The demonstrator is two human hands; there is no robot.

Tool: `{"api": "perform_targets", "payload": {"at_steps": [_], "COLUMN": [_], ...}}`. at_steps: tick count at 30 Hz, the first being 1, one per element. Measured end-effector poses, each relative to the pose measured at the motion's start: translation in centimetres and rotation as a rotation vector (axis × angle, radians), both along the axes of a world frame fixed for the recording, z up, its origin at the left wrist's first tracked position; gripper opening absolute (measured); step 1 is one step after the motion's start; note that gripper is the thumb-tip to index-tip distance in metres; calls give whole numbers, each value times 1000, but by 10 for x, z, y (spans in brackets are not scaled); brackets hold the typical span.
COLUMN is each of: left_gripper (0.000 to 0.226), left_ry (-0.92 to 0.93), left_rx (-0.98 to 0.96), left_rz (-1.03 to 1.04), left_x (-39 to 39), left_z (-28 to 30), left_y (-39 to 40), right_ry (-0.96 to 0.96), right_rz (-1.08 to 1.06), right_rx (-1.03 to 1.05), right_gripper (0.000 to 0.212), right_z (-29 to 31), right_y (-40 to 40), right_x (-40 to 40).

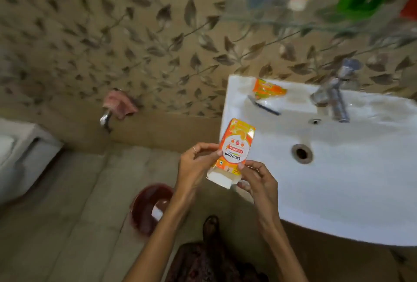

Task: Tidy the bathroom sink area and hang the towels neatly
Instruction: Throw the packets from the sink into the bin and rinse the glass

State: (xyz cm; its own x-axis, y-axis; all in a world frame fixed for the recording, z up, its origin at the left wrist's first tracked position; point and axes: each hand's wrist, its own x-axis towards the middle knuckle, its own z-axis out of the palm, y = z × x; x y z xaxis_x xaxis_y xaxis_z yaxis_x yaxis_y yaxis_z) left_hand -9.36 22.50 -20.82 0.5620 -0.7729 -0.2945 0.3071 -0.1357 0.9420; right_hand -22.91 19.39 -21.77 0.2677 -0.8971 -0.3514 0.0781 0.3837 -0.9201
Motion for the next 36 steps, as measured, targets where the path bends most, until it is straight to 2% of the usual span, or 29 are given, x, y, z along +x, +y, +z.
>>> {"api": "perform_targets", "payload": {"at_steps": [4,9,12,15,19,23,25,27,30,33,36], "left_gripper": [12,13,13,16,37,25,15,10,21,25,24], "left_ry": [70,75,103,239,416,468,487,485,400,317,317], "left_rx": [40,178,320,471,560,674,686,687,706,708,668], "left_rz": [209,303,332,317,232,224,208,196,172,181,199], "left_x": [32,64,84,103,125,149,162,174,188,192,189], "left_z": [-23,-80,-140,-211,-302,-384,-417,-442,-465,-469,-460], "left_y": [73,143,169,186,204,209,205,200,194,189,183], "right_ry": [15,61,142,246,390,434,444,447,449,458,455], "right_rz": [191,371,450,472,434,389,404,418,447,464,440], "right_rx": [47,141,229,372,487,590,589,568,588,564,545], "right_gripper": [6,13,12,7,3,8,28,34,10,28,29], "right_z": [-16,-73,-139,-218,-322,-406,-436,-458,-475,-483,-477], "right_y": [49,87,104,120,134,142,140,134,126,121,121], "right_x": [39,82,104,131,167,196,207,217,234,240,239]}}
